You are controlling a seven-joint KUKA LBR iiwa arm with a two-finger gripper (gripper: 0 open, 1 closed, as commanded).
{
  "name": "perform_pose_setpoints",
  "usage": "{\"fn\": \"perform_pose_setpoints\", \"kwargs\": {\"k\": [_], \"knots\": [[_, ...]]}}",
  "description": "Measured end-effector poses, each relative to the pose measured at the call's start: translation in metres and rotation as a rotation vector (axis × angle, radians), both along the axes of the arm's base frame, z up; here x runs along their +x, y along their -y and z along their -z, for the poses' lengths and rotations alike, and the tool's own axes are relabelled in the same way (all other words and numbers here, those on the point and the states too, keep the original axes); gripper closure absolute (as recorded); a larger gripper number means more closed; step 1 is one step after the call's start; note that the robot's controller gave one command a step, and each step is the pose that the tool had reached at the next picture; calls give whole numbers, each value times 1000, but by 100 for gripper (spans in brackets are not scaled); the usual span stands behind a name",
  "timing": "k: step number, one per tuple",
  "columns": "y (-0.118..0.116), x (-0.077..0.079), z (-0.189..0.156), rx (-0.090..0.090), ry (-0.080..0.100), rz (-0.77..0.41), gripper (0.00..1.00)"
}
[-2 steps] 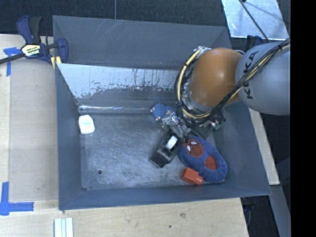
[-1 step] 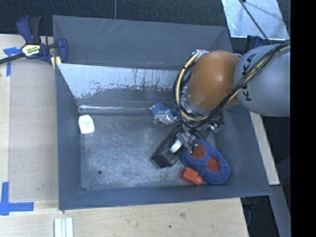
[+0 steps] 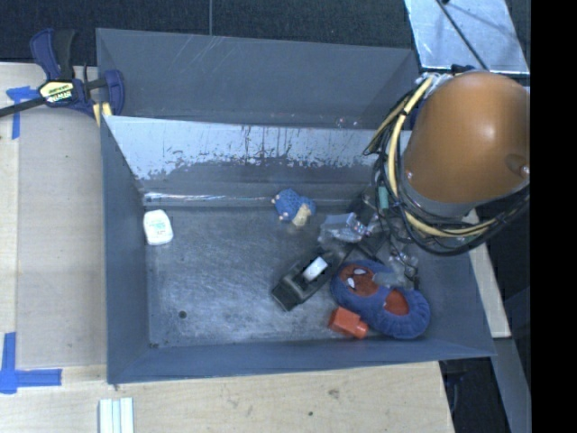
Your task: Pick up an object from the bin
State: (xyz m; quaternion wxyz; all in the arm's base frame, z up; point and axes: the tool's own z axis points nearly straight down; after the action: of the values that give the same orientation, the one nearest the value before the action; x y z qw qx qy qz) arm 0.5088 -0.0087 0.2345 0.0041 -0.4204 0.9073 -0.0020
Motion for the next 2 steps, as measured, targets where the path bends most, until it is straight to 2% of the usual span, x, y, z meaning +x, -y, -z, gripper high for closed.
{"fn": "perform_pose_setpoints", "kwargs": {"k": [1,2], "knots": [[2,46,85,1,-11,-188,0],[36,112,164,0,-8,-237,0]]}}
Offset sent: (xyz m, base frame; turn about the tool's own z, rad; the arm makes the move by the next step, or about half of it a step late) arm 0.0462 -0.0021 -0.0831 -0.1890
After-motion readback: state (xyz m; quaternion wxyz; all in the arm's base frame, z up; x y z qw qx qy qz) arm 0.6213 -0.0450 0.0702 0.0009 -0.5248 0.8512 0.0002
